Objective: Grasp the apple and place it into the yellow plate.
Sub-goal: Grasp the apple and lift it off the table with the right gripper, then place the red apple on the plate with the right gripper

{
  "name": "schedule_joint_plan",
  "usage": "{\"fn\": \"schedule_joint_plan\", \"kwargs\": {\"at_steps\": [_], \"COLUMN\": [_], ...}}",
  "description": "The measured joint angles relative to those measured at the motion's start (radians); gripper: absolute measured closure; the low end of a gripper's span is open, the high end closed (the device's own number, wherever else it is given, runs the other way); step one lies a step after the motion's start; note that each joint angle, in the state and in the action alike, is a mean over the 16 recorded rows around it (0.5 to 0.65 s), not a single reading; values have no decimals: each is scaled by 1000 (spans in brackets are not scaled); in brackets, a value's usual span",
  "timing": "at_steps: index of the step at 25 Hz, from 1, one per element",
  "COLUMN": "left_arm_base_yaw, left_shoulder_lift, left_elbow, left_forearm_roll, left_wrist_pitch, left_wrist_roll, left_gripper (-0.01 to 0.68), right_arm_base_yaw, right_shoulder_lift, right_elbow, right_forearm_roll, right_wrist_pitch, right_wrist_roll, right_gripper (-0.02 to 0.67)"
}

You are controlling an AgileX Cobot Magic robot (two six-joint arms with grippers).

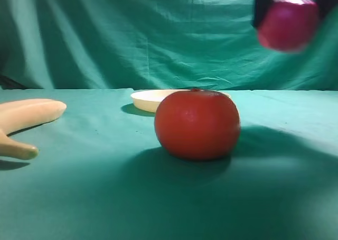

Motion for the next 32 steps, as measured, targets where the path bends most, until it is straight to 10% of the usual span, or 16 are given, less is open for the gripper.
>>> {"fn": "schedule_joint_plan", "kwargs": {"at_steps": [14, 32], "left_arm_base_yaw": [0, 0], "left_shoulder_lift": [0, 0], "left_elbow": [0, 0], "left_forearm_roll": [0, 0], "left_wrist_pitch": [0, 0], "left_wrist_roll": [0, 0], "left_gripper": [673, 673], "right_arm_base_yaw": [141, 169], "right_shoulder_lift": [460, 526], "right_elbow": [-569, -651], "right_forearm_roll": [0, -94], "right_wrist_pitch": [96, 116], "right_wrist_roll": [-121, -114], "right_gripper": [93, 54]}}
